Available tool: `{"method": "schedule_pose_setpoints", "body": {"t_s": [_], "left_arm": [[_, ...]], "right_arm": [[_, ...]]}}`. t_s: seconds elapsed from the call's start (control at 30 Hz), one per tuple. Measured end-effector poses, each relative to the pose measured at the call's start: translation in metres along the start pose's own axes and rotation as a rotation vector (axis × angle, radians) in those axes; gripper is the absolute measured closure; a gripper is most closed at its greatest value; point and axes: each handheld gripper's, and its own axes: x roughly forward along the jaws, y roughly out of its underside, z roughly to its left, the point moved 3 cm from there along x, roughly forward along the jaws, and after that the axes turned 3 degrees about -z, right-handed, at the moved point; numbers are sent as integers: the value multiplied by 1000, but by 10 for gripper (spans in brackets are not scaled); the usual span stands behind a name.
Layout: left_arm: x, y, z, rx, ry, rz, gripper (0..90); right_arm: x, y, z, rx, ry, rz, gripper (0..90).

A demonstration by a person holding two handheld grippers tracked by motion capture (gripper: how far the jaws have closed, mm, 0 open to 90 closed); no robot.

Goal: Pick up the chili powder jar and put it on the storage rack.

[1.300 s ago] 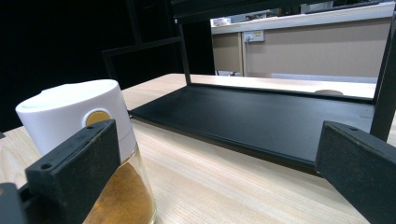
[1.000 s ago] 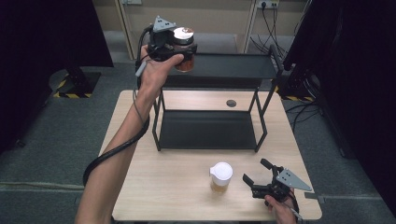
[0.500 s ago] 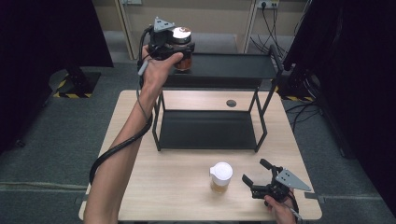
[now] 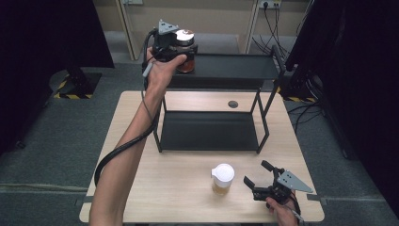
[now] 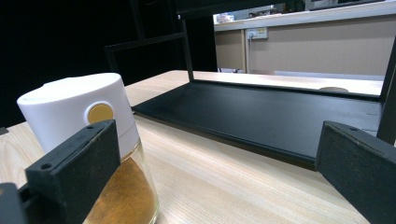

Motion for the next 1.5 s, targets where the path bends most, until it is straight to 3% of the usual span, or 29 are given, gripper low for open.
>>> {"method": "schedule_pose_setpoints", "body": {"t_s": [0.4,0.57,0.83,1.1,1.17,1.33,1.5], "left_arm": [[2,4,1,-9,-2,-7,307],[1,9,-1,-9,-8,-36,300],[-4,8,0,-26,-17,-39,101],[-10,13,4,-43,14,-50,62],[-11,13,2,-38,5,-48,7],[-14,15,3,-17,31,-64,2],[-18,15,0,-30,31,-59,0]], "right_arm": [[0,0,0,0,-2,0,4],[0,0,0,1,1,-2,5],[0,0,0,-1,-2,0,5],[1,0,0,3,-1,2,5],[1,1,0,2,-2,3,5],[1,1,1,4,-2,4,5],[1,1,0,4,-1,3,5]]}}
